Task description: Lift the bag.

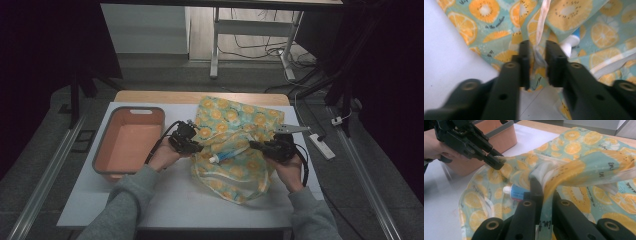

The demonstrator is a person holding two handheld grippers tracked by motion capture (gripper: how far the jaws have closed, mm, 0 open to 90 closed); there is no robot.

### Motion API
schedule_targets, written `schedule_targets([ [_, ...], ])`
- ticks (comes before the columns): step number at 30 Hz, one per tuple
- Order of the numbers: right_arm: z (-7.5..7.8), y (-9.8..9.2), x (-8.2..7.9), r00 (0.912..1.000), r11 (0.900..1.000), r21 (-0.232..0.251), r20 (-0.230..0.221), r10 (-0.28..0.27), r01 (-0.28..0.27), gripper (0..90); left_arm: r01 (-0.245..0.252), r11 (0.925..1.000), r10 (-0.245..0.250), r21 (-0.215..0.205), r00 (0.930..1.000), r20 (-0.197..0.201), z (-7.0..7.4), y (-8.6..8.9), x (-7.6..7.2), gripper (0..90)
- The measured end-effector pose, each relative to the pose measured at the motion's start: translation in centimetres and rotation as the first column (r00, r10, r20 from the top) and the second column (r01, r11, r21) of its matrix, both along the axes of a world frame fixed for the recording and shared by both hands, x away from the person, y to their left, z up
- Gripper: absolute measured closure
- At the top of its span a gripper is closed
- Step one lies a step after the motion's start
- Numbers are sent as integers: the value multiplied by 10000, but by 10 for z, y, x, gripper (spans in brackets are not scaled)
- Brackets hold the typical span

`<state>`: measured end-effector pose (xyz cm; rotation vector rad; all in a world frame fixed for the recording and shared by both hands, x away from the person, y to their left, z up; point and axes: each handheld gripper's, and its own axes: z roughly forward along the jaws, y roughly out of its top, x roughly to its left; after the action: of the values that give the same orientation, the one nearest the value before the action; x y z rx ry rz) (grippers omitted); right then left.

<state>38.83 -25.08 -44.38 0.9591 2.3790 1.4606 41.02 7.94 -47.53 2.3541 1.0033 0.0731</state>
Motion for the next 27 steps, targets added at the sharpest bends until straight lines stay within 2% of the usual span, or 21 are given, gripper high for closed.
schedule_targets([
  [2, 0, 1, 0, 10000, 10000, -4, 16, 23, -23, 891, 163, 9998, -162, 61, 9998, -132, -1, -1, -1, 863],
  [6, 0, -1, -1, 10000, 10000, 25, 0, -3, 3, 891, 314, 9995, -314, 6, 9995, -69, 1, -1, -4, 879],
  [10, 0, -4, -1, 10000, 10000, 25, -45, -73, 73, 891, 327, 9981, -321, -528, 9994, 117, 12, 8, -9, 881],
  [14, -1, -7, 0, 9998, 9999, 47, -138, -131, 132, 877, 336, 9936, -310, -1082, 9992, 259, 22, 20, -15, 883],
  [15, -2, -8, 1, 9996, 9999, 14, -243, -135, 135, 848, 334, 9926, -304, -1167, 9991, 279, 24, 22, -16, 883],
  [16, -3, -8, 2, 9993, 9999, -44, -347, -123, 122, 767, 313, 9912, -279, -1286, 9992, 281, 25, 24, -17, 883],
  [18, -2, -7, 1, 9982, 9985, -291, -366, -471, 460, 512, 336, 9887, -304, -1459, 9992, 245, 26, 27, -17, 883],
  [19, 1, -8, -3, 9973, 9973, -271, -243, -693, 686, 444, 330, 9888, -296, -1458, 9992, 251, 25, 27, -18, 884],
  [23, 16, -18, -23, 9973, 9971, -234, -28, -729, 729, 312, 347, 9884, -316, -1476, 9992, 234, 25, 28, -17, 884],
  [27, 24, -37, -47, 9979, 9979, -33, 24, -649, 649, 275, 281, 9865, -262, -1616, 9996, 136, 23, 32, -16, 884],
])
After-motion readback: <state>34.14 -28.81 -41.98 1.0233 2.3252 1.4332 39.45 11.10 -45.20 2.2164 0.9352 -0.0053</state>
